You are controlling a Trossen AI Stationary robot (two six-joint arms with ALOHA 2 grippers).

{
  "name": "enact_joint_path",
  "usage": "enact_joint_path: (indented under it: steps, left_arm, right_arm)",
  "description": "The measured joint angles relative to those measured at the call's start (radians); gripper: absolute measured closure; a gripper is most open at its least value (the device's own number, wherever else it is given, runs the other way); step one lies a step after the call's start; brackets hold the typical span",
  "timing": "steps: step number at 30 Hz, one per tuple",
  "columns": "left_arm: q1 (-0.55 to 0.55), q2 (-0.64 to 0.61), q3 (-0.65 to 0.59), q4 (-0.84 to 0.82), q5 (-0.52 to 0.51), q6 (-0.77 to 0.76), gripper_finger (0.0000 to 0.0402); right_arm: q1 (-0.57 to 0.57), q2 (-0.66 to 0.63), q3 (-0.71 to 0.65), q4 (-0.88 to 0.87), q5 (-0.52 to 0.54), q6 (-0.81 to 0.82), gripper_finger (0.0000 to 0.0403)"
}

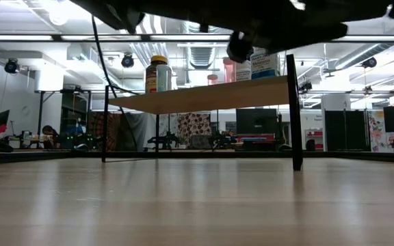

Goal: Pick and place medicine bottles onto shelf by color
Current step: Put the red pill bottle on the shelf

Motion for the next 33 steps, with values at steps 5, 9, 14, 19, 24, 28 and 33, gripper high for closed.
enact_joint_path:
  steps: [5, 9, 14, 19, 24, 28, 33]
  left_arm:
    - [0.000, 0.061, 0.063, -0.002, -0.007, 0.000, 0.0207]
    - [0.000, 0.104, 0.108, -0.001, -0.007, 0.000, 0.0207]
    - [0.001, 0.127, 0.129, -0.003, -0.008, -0.024, 0.0191]
    - [0.019, 0.194, 0.200, -0.001, -0.010, -0.026, 0.0152]
    - [0.049, 0.286, 0.291, -0.006, -0.010, -0.050, 0.0131]
    - [0.073, 0.319, 0.322, -0.022, -0.002, -0.107, 0.0130]
    - [0.087, 0.317, 0.309, -0.017, 0.051, -0.164, 0.0130]
  right_arm:
    - [-0.109, -0.039, 0.000, 0.017, -0.049, -0.086, 0.0394]
    - [-0.140, -0.124, -0.025, 0.014, -0.011, -0.175, 0.0394]
    - [-0.161, -0.259, -0.106, 0.003, 0.009, -0.175, 0.0394]
    - [-0.166, -0.377, -0.104, -0.125, 0.034, -0.140, 0.0394]
    - [-0.165, -0.442, -0.104, -0.205, 0.035, -0.097, 0.0394]
    - [-0.165, -0.466, -0.104, -0.220, 0.035, -0.075, 0.0394]
    - [-0.165, -0.471, -0.104, -0.221, 0.035, -0.074, 0.0394]
